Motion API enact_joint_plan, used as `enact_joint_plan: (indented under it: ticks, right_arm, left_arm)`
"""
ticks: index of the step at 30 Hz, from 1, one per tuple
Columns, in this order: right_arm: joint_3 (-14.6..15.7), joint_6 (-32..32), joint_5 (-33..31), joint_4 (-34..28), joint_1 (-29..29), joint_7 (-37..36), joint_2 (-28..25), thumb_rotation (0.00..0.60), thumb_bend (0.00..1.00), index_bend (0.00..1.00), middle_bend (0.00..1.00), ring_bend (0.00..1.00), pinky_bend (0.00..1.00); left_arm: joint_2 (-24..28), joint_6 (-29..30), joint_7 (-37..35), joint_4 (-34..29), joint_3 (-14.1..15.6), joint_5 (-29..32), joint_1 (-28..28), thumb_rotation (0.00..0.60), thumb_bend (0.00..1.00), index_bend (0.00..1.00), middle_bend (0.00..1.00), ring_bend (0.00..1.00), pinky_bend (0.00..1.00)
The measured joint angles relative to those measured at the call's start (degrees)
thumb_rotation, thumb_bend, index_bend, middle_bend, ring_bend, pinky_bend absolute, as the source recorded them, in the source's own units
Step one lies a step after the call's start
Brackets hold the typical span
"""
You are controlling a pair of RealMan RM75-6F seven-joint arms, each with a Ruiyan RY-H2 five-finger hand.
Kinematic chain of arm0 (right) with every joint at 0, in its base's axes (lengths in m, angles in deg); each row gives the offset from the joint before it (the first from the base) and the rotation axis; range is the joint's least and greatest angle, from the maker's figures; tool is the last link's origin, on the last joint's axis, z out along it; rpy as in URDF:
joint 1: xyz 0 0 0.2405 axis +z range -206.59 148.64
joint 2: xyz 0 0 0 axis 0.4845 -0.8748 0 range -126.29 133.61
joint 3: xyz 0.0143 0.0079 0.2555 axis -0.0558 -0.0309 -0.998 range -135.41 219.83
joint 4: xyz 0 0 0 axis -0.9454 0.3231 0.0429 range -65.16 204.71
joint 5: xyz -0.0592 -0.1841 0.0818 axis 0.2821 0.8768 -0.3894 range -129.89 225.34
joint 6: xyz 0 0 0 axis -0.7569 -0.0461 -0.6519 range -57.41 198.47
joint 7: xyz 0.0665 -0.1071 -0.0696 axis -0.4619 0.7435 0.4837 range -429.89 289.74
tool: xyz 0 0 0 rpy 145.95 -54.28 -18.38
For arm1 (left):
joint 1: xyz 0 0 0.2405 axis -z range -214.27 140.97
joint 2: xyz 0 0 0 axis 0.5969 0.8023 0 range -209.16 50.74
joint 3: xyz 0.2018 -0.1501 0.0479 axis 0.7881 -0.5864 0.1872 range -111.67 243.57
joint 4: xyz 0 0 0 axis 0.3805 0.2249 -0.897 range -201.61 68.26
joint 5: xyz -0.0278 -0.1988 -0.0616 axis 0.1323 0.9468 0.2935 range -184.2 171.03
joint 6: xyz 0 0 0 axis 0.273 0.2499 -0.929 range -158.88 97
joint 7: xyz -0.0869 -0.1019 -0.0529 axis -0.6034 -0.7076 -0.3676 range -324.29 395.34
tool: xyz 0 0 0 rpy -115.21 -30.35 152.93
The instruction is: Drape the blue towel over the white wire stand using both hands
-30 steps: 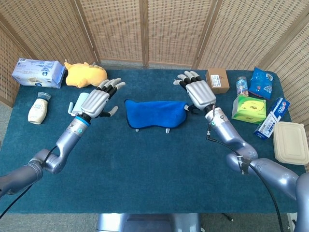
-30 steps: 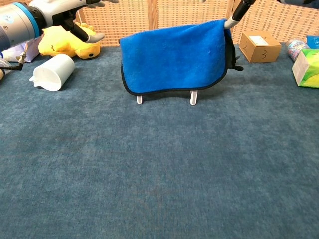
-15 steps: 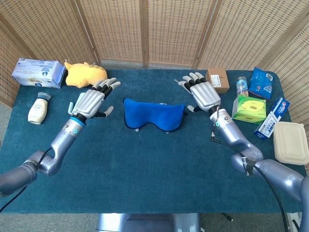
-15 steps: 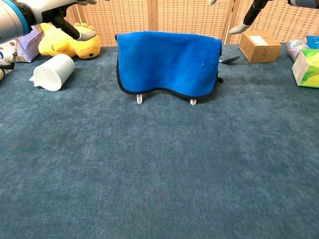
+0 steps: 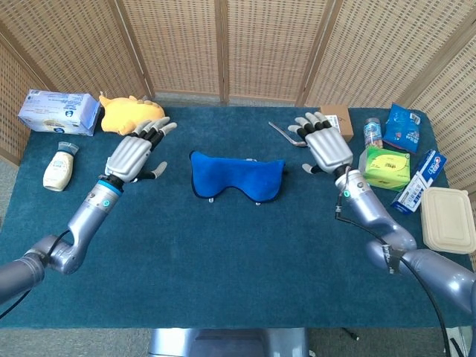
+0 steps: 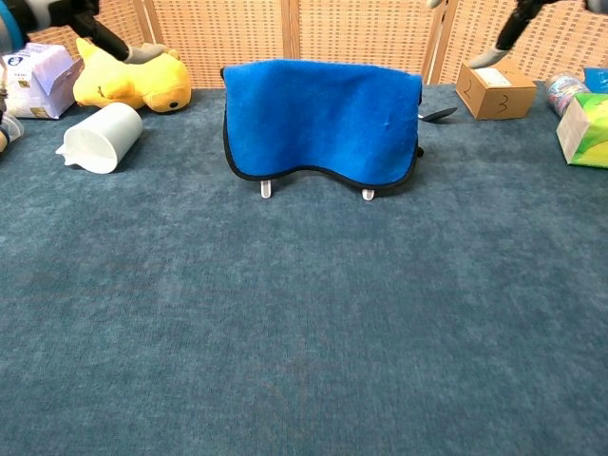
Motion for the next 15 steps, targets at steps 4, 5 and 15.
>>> enact_joint_plan:
  ticks: [4, 5, 15]
  right_arm:
    - [-0.13, 1.47, -0.26, -1.42, -1.48, -0.58, -1.45, 0.6, 0.22, 0.18, 0.11, 0.0, 0.02]
    - [-0.13, 1.75, -0.26, -1.72, -1.78, -0.69, -1.73, 0.6, 0.22, 0.18, 0.11, 0.0, 0.02]
    - [0.26, 9.28, 1.12, -10.17, -8.33, -3.89, -6.97, 0.6, 0.33, 0.28, 0.19, 0.06, 0.08]
  left_arm:
    - [2.35, 1.32, 1.57, -3.98, 0.03, 1.2, -2.04, 0.6, 0.52, 0.02, 0.0, 0.0, 0.0]
    - [2.9, 1.67, 1.96, -4.86, 0.04, 1.52, -2.56, 0.6, 0.52, 0.03, 0.0, 0.0, 0.0]
    - [10.27, 9.42, 3.7, -17.09, 1.59, 3.85, -12.13, 0.6, 0.52, 0.15, 0.02, 0.0, 0.0]
